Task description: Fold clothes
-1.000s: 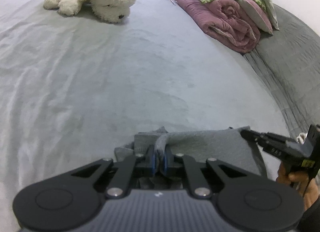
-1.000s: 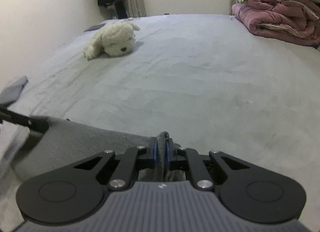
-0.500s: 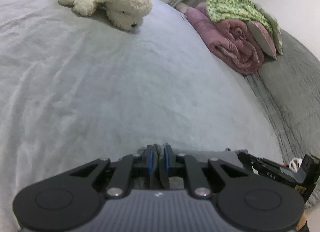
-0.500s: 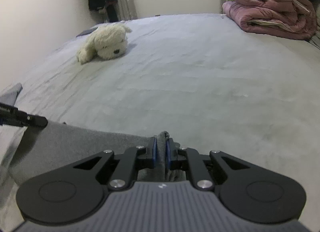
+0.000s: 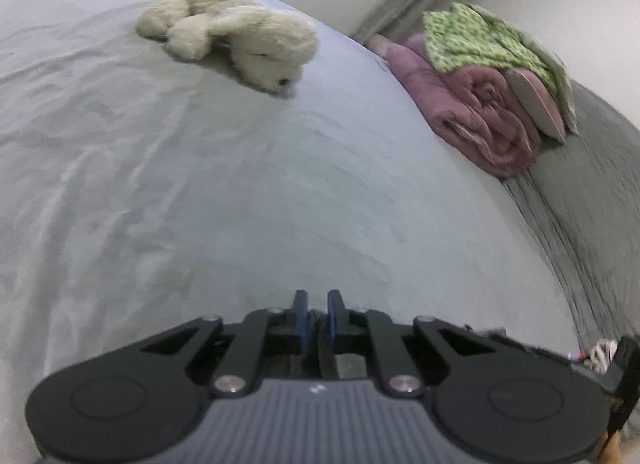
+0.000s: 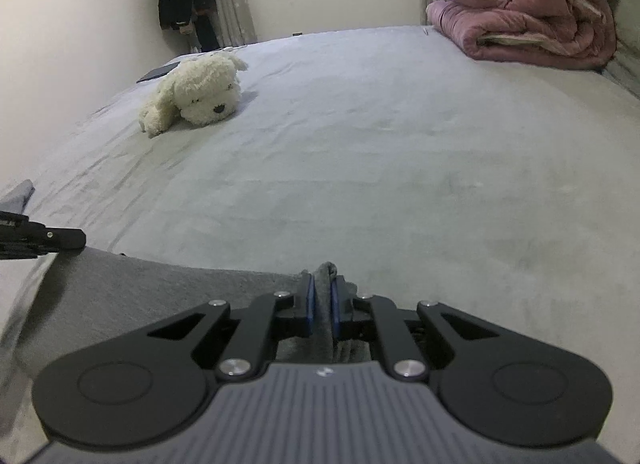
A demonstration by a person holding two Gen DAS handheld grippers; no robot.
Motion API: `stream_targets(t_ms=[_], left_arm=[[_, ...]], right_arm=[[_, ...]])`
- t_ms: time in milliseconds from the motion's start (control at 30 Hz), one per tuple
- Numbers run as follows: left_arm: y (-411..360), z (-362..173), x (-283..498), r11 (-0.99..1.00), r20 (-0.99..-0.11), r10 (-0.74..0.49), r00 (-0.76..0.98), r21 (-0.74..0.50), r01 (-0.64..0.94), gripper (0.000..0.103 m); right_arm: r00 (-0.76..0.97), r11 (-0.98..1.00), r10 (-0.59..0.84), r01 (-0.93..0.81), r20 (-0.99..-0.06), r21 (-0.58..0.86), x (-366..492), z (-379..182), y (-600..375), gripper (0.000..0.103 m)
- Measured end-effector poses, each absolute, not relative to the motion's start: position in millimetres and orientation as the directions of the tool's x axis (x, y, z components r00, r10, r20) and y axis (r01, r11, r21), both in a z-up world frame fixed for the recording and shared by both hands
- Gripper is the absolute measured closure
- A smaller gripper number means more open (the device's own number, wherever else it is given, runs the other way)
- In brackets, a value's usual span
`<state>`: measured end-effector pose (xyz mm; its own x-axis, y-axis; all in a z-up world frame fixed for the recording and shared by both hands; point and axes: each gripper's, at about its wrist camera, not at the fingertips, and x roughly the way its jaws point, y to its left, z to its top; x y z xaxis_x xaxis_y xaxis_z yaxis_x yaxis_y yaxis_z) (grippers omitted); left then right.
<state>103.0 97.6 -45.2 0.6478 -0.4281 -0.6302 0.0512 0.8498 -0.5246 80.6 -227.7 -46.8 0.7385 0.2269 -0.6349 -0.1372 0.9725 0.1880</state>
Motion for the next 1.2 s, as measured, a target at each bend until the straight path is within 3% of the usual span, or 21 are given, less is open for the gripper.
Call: stream_targets(t_ms=[67, 167, 300, 400, 467, 567, 867, 1200], left_arm=[[106, -46, 103, 0.828, -0.621, -0.442, 0.647, -0.559, 0.030, 0.069], [116, -44, 100, 0.792, -0.592, -0.474, 0.651, -0.611, 0.021, 0.062], [102, -44, 98, 0.808, -0.604, -0.486, 0.632, -0.587, 0.061, 0.058], [81, -49, 97, 0.851, -0.643, -0.463, 0.610, -0.515, 0.103, 0.064], [72, -47, 95, 0.895, -0.676, -0.406, 0.615, -0.431, 0.116, 0.084], [73, -39, 91, 0.902, -0.667, -0.390, 0.635, -0.416, 0.117, 0.093], [71, -43, 96, 0.930, -0.697, -0.315, 0.644, -0.361, 0.063, 0.094], [73, -38, 92, 0.932, -0.667, -0.307, 0.679, -0.354, 0.073, 0.095]], right_arm=[[0.735, 0.965, 0.247, -0.132, -0.631, 0.225, 80, -45, -233, 0.089], [0.729, 0.953, 0.280, -0.134, -0.625, 0.272, 80, -41, -240, 0.086], [0.713, 0.946, 0.303, -0.144, -0.632, 0.292, 81, -42, -242, 0.083], [0.709, 0.954, 0.287, -0.150, -0.644, 0.261, 81, -43, -236, 0.086], [0.717, 0.959, 0.273, -0.148, -0.642, 0.243, 80, -43, -234, 0.093], [0.739, 0.964, 0.256, -0.151, -0.624, 0.218, 76, -40, -230, 0.094], [0.737, 0.962, 0.251, -0.119, -0.627, 0.245, 80, -47, -232, 0.094], [0.767, 0.965, 0.240, -0.123, -0.595, 0.231, 75, -39, -228, 0.094]])
